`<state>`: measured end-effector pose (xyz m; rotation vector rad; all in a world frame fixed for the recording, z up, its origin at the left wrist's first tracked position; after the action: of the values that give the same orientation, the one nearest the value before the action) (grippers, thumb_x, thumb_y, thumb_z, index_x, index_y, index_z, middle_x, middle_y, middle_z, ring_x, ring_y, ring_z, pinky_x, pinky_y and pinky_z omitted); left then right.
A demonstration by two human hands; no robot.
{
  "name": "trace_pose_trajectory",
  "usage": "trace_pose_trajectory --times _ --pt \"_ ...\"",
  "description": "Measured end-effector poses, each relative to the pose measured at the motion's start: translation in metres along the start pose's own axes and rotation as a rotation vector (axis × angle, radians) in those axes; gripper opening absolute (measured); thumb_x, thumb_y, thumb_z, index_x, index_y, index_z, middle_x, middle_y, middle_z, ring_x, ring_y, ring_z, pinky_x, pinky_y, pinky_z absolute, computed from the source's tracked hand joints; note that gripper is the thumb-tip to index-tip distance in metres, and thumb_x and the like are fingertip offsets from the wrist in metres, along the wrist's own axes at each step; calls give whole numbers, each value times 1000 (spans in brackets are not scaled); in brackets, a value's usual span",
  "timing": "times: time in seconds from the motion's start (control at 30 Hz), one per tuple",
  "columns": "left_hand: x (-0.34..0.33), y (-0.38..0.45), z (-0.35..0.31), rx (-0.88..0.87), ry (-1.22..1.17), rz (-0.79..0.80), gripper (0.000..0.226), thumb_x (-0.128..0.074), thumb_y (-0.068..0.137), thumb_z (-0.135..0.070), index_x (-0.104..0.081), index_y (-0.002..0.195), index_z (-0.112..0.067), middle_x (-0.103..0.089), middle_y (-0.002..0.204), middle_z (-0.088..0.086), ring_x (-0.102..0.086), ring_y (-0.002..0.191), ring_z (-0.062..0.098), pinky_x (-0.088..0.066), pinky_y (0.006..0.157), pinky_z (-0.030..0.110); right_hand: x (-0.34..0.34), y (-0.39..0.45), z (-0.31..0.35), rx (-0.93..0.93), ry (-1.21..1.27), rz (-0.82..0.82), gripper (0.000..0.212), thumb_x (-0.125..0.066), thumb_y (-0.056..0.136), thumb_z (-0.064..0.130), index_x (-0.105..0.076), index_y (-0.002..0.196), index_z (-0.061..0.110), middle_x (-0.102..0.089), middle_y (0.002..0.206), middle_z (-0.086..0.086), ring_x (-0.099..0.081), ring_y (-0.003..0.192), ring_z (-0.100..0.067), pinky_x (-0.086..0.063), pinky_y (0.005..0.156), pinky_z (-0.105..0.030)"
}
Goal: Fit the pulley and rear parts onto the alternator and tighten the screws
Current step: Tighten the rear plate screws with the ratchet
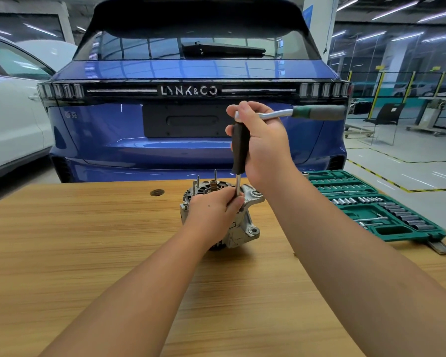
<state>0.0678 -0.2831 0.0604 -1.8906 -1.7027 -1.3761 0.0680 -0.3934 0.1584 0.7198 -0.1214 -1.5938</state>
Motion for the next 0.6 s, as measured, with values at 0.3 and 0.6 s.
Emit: trace_pose_trajectory --times 0.3,0.6 --pt "4 -3 0 -14 -24 10 31 -40 104 -47 -65 112 -30 -65 79 -10 -55 66 8 -47 87 42 -7 17 26 -483 -155 170 26 -43 95 33 -39 71 22 -51 57 1 -49 53 -19 -44 82 -43" --pt "0 -3 -2 -23 -26 -23 30 -40 104 -46 -66 106 -31 -63 74 -11 -55 69 7 -47 91 45 -17 14 26 -489 -160 112 18 -38 88 26 -36 70 21 -43 52 2 -38 46 -18 -38 69 -38"
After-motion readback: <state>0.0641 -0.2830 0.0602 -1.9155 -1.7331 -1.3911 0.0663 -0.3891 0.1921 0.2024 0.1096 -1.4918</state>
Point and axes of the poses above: each hand's wrist, its own y-axis towards the middle knuckle, its own x-axis out of the back of the hand, z = x × y, the point moved 2 cm from there along y, towards the middle knuckle
